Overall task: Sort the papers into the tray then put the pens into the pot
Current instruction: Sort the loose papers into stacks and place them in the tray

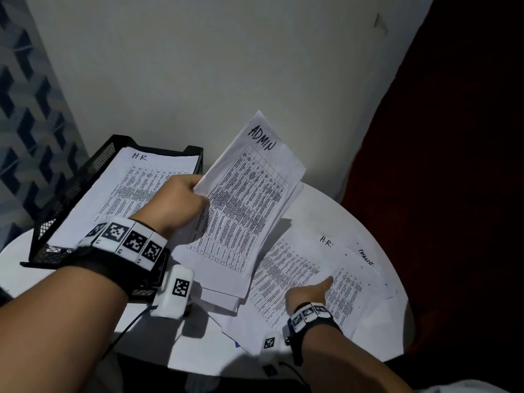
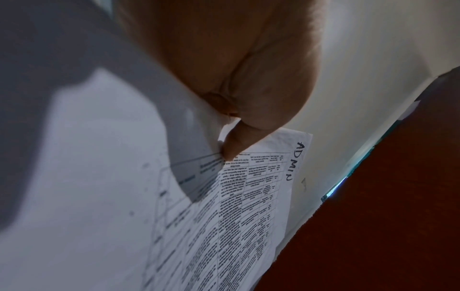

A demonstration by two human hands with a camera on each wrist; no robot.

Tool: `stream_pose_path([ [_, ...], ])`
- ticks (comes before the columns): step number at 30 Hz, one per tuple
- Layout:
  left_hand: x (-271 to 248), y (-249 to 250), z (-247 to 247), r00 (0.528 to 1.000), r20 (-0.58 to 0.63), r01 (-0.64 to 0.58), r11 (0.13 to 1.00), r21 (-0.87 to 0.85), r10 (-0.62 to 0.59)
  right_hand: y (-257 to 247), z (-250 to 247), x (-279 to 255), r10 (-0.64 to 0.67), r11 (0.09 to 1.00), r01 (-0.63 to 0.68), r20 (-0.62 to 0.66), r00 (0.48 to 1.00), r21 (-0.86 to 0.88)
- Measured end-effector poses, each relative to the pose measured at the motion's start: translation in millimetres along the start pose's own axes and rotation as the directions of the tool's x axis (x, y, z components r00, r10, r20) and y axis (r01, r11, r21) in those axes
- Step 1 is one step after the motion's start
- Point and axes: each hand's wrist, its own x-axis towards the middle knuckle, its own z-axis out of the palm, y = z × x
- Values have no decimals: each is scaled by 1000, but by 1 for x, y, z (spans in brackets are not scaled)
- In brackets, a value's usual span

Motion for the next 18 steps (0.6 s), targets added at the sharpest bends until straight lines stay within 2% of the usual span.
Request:
stream_pose_path([
  [3,-2,2,3,1000,30,5,999,-37,-3,-7,-25,15,38,987,-31,-38,999,157],
  [7,-10,6,14,988,136,111,962,-248,-79,-13,-68,26,-177,969,168,33,984,181],
  [11,-10,8,33,984,158,130,936,-326,-82,-26,-112,4,-297,894,247,82,951,374],
  [15,-12,4,53,974,199,190,862,-470,-106,-36,-129,-31,-364,729,108,249,898,676],
  [18,-11,-6,65,966,211,235,850,-472,-149,-41,-124,-42,-405,676,41,324,855,735],
])
